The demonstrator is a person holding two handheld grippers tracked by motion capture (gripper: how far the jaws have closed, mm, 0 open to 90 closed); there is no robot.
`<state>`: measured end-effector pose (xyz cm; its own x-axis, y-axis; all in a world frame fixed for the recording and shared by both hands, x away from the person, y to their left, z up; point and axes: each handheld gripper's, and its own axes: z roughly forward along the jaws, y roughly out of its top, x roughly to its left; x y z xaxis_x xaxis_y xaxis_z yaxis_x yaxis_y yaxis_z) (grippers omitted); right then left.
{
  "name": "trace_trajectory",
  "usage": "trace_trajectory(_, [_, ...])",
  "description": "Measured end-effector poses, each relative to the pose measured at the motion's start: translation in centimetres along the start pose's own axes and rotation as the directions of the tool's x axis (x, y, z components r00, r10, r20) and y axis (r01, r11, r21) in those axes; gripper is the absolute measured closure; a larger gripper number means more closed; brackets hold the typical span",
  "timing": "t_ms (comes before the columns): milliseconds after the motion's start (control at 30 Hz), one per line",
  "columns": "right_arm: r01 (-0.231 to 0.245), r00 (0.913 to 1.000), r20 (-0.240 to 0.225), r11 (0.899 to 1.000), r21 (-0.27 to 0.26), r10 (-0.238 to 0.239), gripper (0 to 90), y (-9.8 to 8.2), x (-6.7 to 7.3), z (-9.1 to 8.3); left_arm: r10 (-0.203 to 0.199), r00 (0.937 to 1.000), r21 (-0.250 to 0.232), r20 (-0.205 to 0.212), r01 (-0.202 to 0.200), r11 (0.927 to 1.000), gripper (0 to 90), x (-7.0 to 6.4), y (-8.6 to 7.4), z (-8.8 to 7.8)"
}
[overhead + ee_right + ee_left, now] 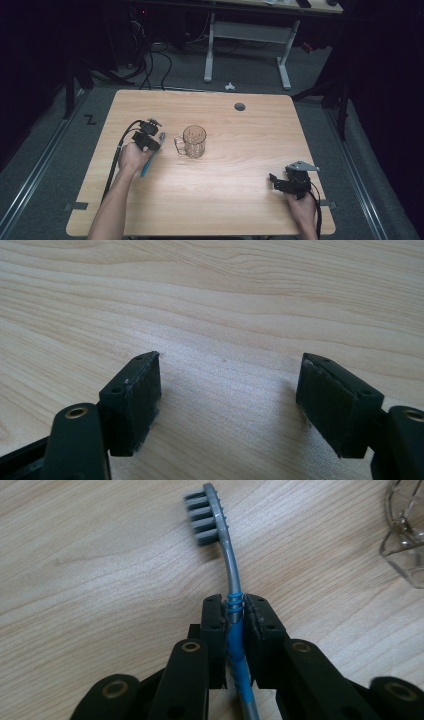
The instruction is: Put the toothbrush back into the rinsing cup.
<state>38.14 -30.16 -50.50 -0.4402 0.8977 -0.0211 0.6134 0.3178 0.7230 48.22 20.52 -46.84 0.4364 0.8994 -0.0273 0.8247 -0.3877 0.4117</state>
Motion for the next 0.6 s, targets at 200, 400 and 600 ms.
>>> trace_trajectory(200, [0.000,1.0000,0.000,1.000,0.000,0.000,26.2,0.0,0.0,0.0,-0.005,0.9999,-0.017,0.015,0.006,0.9998,79.7,0.0,-0.1,-0.7])
trace_trajectory(400, [0.000,1.0000,0.000,1.000,0.000,0.000,26.2,0.0,0.0,0.0,-0.007,0.9995,-0.047,0.032,0.009,0.9988,79.8,-0.1,-0.1,-1.9])
trace_trajectory(600, [0.000,1.0000,0.000,1.000,0.000,0.000,26.2,0.0,0.0,0.0,-0.007,0.9991,-0.083,0.042,0.010,0.9965,79.8,-0.4,-0.2,-2.9])
